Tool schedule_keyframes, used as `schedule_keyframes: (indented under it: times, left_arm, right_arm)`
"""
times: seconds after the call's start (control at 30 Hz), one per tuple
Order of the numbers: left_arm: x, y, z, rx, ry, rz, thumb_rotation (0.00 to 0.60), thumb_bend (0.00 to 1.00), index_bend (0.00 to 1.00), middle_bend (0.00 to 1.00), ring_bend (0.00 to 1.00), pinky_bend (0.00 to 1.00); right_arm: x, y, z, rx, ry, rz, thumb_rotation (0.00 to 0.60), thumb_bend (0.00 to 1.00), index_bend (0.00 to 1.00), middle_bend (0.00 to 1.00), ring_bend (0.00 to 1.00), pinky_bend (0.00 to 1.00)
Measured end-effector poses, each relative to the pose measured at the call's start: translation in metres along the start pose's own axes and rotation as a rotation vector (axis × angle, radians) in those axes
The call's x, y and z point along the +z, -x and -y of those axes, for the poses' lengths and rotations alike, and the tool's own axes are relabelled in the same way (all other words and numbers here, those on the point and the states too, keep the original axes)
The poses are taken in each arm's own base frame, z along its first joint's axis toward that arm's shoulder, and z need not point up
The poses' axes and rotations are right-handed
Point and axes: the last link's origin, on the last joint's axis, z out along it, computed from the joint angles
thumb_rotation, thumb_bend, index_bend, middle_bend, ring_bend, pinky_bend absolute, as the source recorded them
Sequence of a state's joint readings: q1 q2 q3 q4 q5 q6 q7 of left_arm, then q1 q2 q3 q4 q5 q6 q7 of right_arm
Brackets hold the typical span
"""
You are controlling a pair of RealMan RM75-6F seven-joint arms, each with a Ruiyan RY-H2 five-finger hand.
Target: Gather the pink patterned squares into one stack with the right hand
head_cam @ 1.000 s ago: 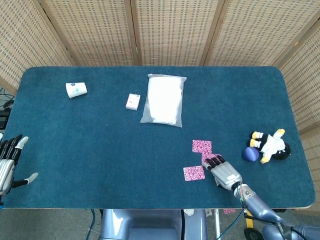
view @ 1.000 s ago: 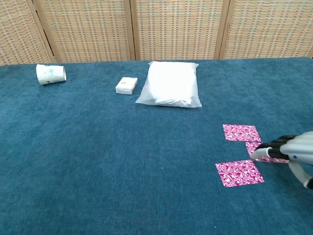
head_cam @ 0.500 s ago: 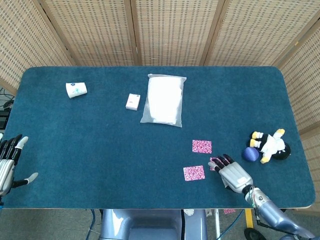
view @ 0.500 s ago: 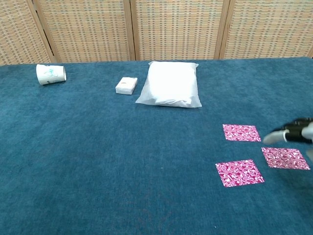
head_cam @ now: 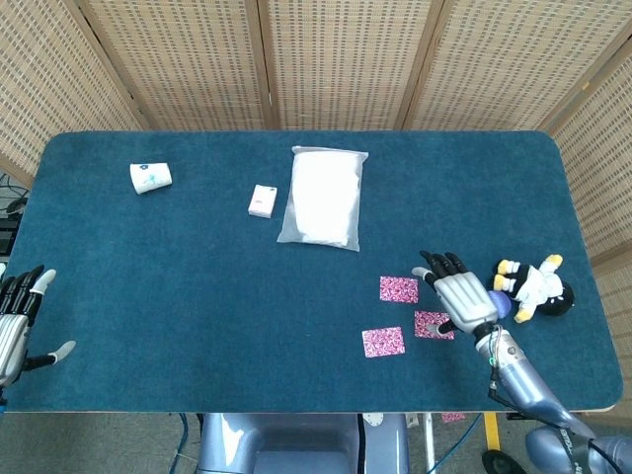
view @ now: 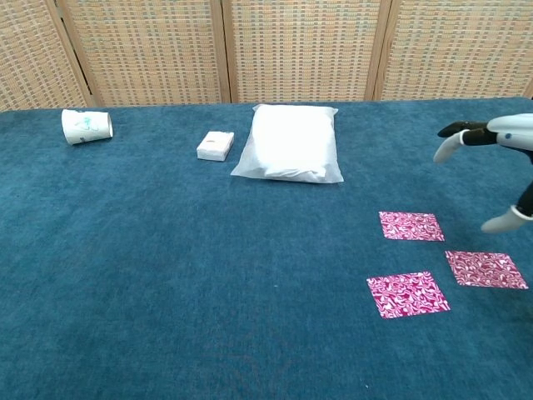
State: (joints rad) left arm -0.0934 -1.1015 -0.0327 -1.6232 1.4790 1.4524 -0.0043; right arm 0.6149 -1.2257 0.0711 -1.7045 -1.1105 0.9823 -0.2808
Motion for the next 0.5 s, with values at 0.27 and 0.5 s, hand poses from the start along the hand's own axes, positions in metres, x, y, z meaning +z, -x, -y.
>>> schedule_keyframes:
  times: [0.27, 0.5]
  left_arm:
    - [0.001, 0.0, 0.001, -0.006, -0.002, 0.01, 0.6, 0.0, 0.0, 0.0, 0.0, 0.0]
    - [0.001, 0.0, 0.001, -0.009, -0.004, 0.016, 0.6, 0.0, 0.0, 0.0, 0.0, 0.0]
  right_arm:
    - [0.043, 0.015, 0.026, 0.043, 0.089, 0.009, 0.6, 0.24, 0.3, 0.0, 0.0, 0.0]
    - [0.071, 0.031, 0.037, 0.025, 0.154, 0.019, 0.6, 0.24, 0.31, 0.0, 0.0, 0.0]
